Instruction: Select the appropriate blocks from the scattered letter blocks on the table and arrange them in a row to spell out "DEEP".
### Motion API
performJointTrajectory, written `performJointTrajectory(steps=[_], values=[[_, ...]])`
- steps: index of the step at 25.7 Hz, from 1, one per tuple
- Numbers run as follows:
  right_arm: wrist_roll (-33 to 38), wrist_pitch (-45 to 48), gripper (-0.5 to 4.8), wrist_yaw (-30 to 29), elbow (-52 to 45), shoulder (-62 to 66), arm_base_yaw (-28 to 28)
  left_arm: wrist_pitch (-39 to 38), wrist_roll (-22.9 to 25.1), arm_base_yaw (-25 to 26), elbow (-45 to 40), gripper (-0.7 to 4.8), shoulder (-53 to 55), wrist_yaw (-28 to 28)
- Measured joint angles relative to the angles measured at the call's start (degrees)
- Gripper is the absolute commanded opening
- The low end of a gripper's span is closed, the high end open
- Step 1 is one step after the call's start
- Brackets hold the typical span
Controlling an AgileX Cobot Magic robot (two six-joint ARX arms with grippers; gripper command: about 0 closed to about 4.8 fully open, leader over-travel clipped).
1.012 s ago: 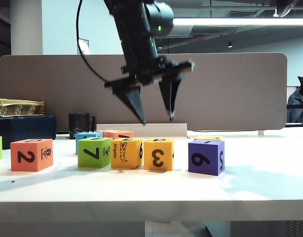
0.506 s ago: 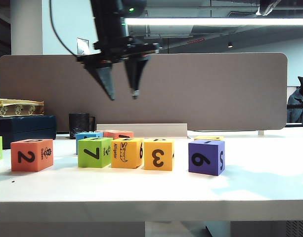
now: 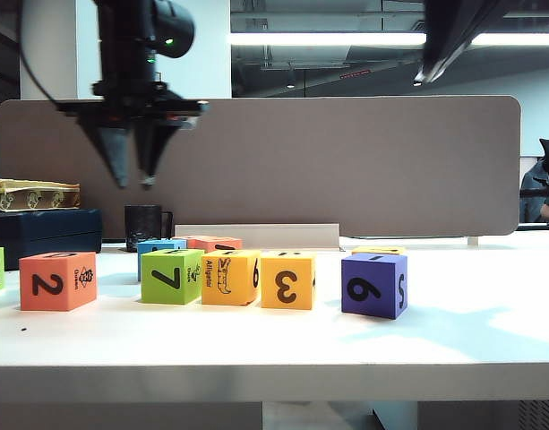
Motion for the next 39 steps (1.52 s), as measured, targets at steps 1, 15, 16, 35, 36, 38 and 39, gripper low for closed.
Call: performJointTrajectory(steps=[1,15,16,35,36,38,39], values=[[0.17,0.13,-0.02,-0.28,0.00,0.66,0.39,-0.59,0.00,0.44,0.02,1.51,0.00,-0.33],[0.74,5.53,-0.02,-0.81,0.00,4.70,6.49,-2.62,-0.04,2.89,-8.20,2.32,-0.26,-0.81],[0.76,5.53,-0.02,-0.81,0.00,4.76,6.49,-2.64,-0.04,2.89,-9.14,2.65,-0.26,-2.47],[0.79,5.53,-0.01,-0.81,-0.02,5.03,6.49,-0.50,-1.40,5.81,-15.28,4.10,-0.24,-3.26],[0.79,5.51,-0.01,-0.81,-0.02,5.03,6.49,0.44,-1.46,6.12,-16.00,4.00,-0.26,-3.15],[0.79,5.51,-0.01,-0.81,-0.02,5.03,6.49,1.49,-1.51,6.19,-16.33,3.98,-0.24,-2.99],[0.79,5.51,-0.02,-0.81,-0.02,5.03,6.51,2.08,-1.55,6.12,-16.33,3.98,-0.24,-2.73]])
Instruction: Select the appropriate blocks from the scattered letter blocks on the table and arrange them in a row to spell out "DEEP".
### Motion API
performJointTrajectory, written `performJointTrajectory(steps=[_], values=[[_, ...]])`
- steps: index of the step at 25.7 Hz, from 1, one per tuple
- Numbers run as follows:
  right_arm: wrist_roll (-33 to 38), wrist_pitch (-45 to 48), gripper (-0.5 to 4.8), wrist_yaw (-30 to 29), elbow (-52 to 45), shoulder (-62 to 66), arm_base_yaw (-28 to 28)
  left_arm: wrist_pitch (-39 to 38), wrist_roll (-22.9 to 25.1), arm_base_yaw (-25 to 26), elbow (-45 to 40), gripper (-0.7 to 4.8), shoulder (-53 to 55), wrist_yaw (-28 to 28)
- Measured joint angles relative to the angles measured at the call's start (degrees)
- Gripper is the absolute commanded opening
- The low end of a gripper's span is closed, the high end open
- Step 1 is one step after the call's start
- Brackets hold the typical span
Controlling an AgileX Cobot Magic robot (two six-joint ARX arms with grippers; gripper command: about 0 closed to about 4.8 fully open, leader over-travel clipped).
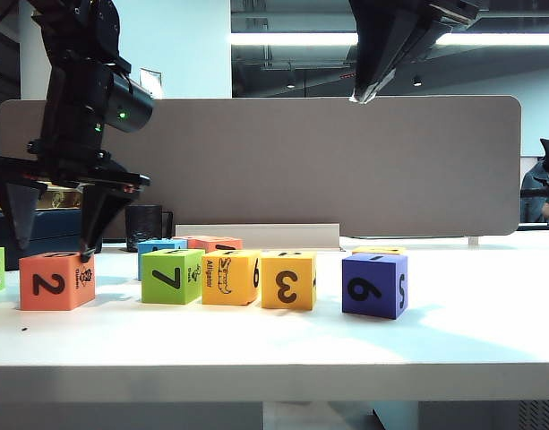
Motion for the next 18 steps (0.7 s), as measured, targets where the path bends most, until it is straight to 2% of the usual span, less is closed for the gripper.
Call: performJointTrajectory(steps=[2,4,14,16,18], values=[[0.00,0.00,-0.02,0.00,0.00,0.00,-0.02,1.03,0.00,-0.04,0.00,3.66,0.00,2.43],[0.00,-0.02,-0.02,0.00,0.00,0.00,-0.02,1.64,-0.04,-0.02,0.00,3.66,0.00,4.11],[0.00,-0.33,-0.02,0.00,0.00,0.00,-0.02,1.68,-0.55,0.00,-0.02,3.60,0.00,4.26],[0.00,-0.74,-0.02,0.00,0.00,0.00,-0.02,1.95,-0.68,0.00,-0.02,2.83,0.00,4.24],[0.00,-0.90,-0.01,0.00,0.00,0.00,-0.02,2.43,-0.83,0.00,0.00,2.73,0.00,4.26]])
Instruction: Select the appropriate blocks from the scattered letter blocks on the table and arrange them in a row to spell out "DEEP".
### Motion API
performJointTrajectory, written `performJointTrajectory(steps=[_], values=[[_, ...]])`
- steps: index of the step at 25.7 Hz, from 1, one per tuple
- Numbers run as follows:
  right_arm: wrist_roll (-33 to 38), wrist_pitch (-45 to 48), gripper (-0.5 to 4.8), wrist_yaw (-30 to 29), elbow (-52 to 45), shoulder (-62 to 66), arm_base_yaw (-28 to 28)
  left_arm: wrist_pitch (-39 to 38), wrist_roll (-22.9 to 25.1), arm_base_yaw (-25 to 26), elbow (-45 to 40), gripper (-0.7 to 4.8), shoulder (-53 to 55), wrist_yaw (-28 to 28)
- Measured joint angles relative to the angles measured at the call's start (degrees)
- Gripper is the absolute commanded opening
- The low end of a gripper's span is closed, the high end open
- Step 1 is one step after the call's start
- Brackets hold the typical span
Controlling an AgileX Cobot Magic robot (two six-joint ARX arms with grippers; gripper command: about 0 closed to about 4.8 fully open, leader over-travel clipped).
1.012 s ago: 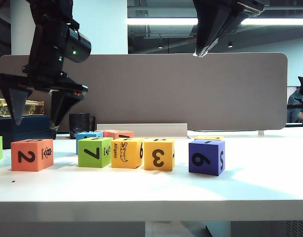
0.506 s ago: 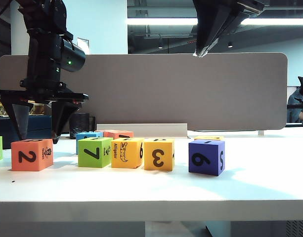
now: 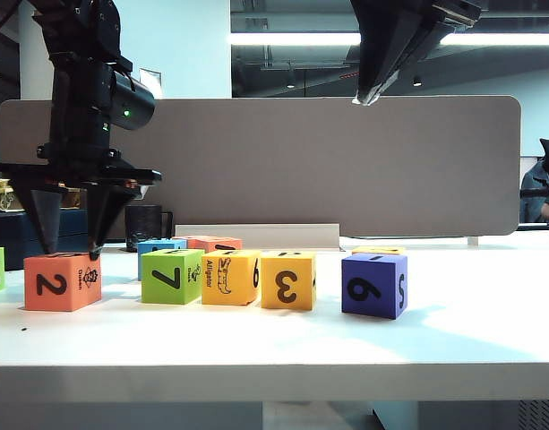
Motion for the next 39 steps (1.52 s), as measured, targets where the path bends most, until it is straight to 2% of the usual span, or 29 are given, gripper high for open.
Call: performJointTrajectory(steps=[10,13,20,24,39], values=[[0.00,-0.44,-0.02,0.00,0.00,0.00,0.00,0.50,-0.02,0.00,0.00,2.73,0.35,0.31],[0.00,-0.46,-0.01,0.02,0.00,0.00,0.00,0.98,-0.02,0.04,0.00,2.73,0.35,2.10],[0.00,-0.44,-0.01,0.04,0.00,0.00,0.00,5.57,-0.02,0.07,0.02,2.73,0.35,4.39],[0.00,-0.44,-0.02,0.04,0.00,0.00,0.00,5.55,0.00,0.04,0.02,2.73,0.33,6.71],[0.00,-0.44,-0.01,0.04,0.00,0.00,0.00,4.17,0.83,-0.04,4.59,2.73,-0.39,7.52]])
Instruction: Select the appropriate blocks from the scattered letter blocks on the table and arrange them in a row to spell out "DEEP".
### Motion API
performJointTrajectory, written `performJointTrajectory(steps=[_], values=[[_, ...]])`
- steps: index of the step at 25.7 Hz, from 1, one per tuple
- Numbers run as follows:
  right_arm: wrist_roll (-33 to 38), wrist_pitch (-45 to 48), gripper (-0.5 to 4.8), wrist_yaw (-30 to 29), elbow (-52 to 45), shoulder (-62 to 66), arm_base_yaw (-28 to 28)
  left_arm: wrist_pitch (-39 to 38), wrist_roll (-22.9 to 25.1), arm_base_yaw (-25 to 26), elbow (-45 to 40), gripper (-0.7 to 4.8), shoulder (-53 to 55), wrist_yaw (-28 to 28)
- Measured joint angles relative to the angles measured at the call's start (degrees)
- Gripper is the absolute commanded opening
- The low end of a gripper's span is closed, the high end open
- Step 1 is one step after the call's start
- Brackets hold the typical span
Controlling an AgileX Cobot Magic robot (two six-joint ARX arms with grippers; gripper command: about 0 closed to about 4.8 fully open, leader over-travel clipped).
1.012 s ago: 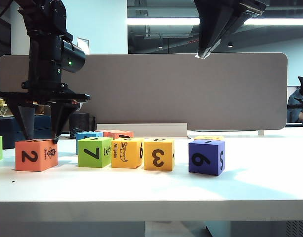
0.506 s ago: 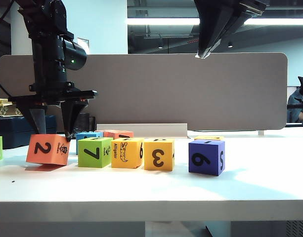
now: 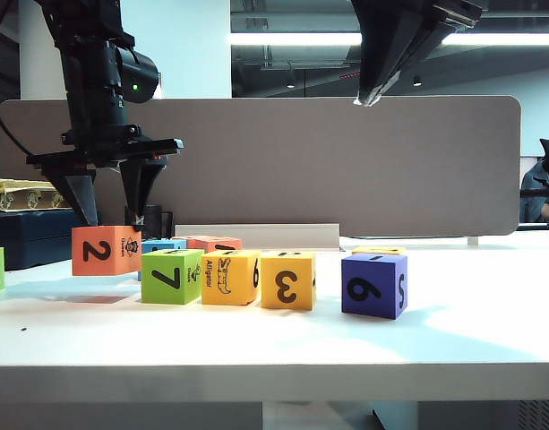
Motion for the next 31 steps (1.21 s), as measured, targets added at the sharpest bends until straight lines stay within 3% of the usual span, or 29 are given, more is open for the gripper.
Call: performJointTrajectory(steps=[17,31], values=[[0.00,0.00,-0.02,0.00,0.00,0.00,-0.02,5.27,-0.04,-1.25,-0.02,2.72,0.48,0.02],[0.00,-0.44,-0.01,0.00,0.00,0.02,-0.02,4.46,-0.04,-1.57,-0.07,2.73,2.89,0.50]])
